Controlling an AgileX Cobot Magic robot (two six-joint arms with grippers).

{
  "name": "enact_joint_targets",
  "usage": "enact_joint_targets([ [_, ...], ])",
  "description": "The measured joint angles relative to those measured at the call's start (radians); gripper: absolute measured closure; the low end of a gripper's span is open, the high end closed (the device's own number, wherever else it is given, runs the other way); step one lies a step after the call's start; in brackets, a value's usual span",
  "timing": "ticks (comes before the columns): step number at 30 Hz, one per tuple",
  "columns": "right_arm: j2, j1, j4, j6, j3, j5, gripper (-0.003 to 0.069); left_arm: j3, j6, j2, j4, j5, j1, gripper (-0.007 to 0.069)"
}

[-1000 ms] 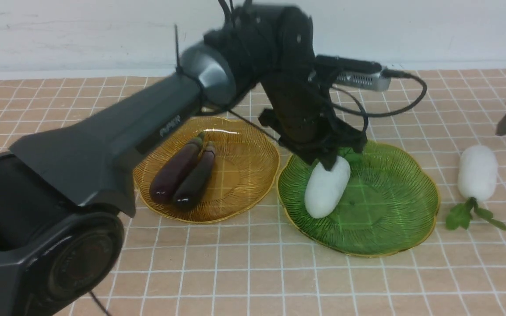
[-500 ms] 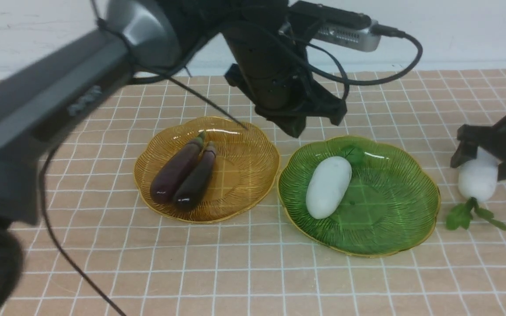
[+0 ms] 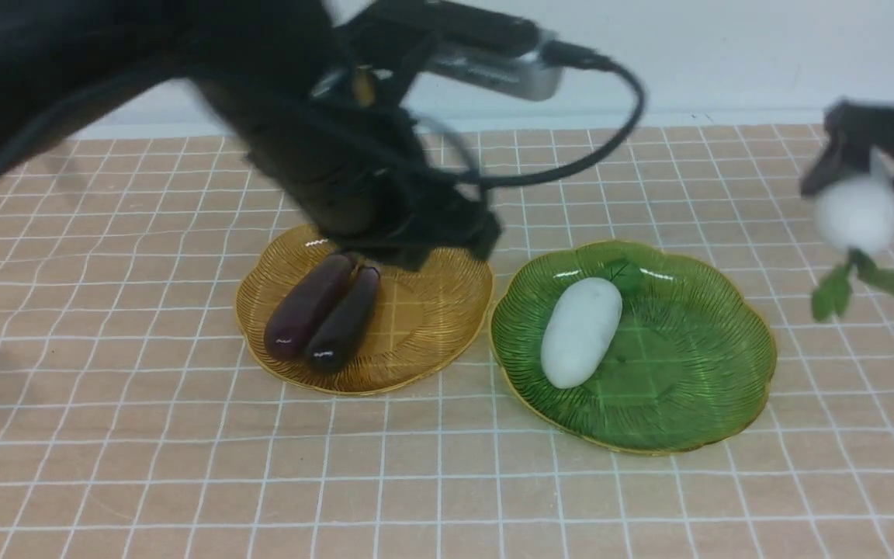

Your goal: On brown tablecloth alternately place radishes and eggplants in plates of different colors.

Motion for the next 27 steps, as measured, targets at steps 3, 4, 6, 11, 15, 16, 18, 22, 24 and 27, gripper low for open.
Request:
enact_joint_targets([
  [3, -0.035, 0.000, -0.004, 0.000, 0.000, 0.000, 0.0038, 0.010, -0.001, -0.019, 0.002, -0.005, 0.000, 0.0628],
  [4, -0.048, 0.000, -0.009, -0.001, 0.000, 0.000, 0.0036, 0.011, -0.001, -0.021, 0.002, -0.005, 0.000, 0.0628],
  [6, -0.089, 0.000, -0.024, -0.008, 0.000, 0.001, 0.0039, 0.012, -0.001, -0.026, 0.004, -0.007, 0.000, 0.0628],
  [11, -0.264, 0.000, -0.056, -0.025, 0.016, 0.002, 0.0112, 0.014, -0.001, -0.041, 0.033, -0.005, 0.000, 0.0628],
  [15, -0.469, 0.000, -0.078, -0.047, 0.051, 0.008, 0.0247, 0.014, -0.014, -0.052, 0.061, 0.008, 0.000, 0.0628],
  [16, -0.514, 0.000, -0.082, -0.051, 0.056, 0.010, 0.0281, 0.014, -0.019, -0.055, 0.068, 0.009, 0.000, 0.0628],
  [18, -0.609, 0.000, -0.094, -0.054, 0.074, 0.012, 0.0354, 0.014, -0.026, -0.057, 0.081, 0.009, 0.000, 0.0628],
  [22, -0.884, 0.000, -0.135, -0.067, 0.191, -0.012, 0.0556, 0.014, -0.029, -0.061, 0.093, 0.008, 0.000, 0.0628],
  [24, -1.017, 0.000, -0.150, -0.083, 0.264, -0.083, 0.0617, 0.014, -0.029, -0.061, 0.093, 0.008, 0.000, 0.0628],
  [27, -1.243, 0.000, -0.184, -0.094, 0.440, -0.267, 0.0656, 0.014, -0.030, -0.061, 0.093, 0.008, 0.000, 0.0628],
])
